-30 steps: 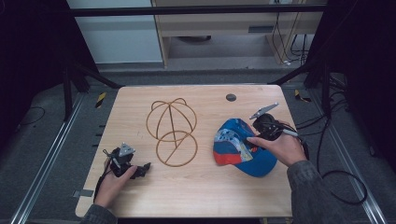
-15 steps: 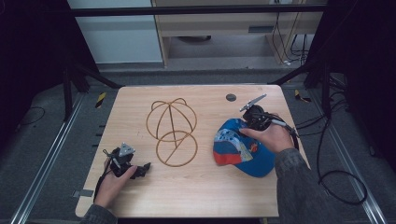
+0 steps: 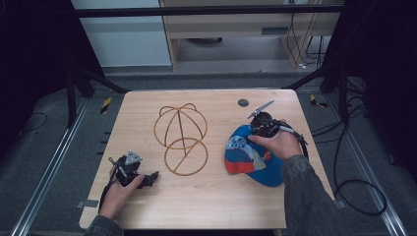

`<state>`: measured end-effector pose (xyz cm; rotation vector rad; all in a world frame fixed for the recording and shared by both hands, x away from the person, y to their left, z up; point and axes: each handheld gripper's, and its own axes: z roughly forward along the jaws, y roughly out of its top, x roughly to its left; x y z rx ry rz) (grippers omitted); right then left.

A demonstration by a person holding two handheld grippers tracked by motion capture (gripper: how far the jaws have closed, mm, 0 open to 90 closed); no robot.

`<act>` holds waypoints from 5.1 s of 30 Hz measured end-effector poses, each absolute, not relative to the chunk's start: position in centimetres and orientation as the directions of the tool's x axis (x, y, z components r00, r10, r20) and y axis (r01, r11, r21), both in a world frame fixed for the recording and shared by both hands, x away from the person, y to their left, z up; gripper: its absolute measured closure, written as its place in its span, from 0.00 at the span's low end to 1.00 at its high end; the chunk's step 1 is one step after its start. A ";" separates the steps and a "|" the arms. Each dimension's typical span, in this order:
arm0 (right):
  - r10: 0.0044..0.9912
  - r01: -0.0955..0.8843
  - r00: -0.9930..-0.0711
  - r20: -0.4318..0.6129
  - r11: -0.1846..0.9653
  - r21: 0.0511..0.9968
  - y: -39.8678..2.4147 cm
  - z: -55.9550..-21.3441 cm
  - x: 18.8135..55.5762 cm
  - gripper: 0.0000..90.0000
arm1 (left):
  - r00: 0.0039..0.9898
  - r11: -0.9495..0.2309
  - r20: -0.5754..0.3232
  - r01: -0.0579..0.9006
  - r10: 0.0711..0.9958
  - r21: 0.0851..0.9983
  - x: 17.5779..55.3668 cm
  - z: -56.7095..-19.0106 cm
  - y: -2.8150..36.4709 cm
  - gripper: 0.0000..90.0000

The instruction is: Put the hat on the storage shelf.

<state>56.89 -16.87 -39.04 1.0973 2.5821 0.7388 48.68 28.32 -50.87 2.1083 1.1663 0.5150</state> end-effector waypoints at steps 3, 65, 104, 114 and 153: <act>0.724 0.605 -0.690 -0.018 0.589 0.536 -16.8 -39.1 57.0 0.73 | 0.524 -0.381 0.022 0.589 0.852 0.712 48.7 -50.9 28.3 0.00; 0.722 0.431 -0.690 0.048 0.357 0.829 -19.7 -29.5 52.4 1.00 | 0.524 -0.381 0.022 0.589 0.851 0.712 48.7 -50.9 28.3 0.00; 0.631 0.177 -0.774 -0.053 0.296 0.939 -12.7 -20.8 48.0 1.00 | 0.521 -0.377 0.020 0.590 0.853 0.714 48.7 -50.9 28.3 0.00; 0.611 0.163 -0.791 -0.044 0.280 0.946 -10.4 -20.2 48.3 1.00 | 0.520 -0.375 0.019 0.589 0.854 0.715 48.7 -50.9 28.3 0.00; 0.561 0.153 -0.826 -0.058 0.322 0.934 -4.9 -19.5 49.8 1.00 | 0.524 -0.380 0.019 0.592 0.851 0.710 48.7 -50.8 28.3 0.00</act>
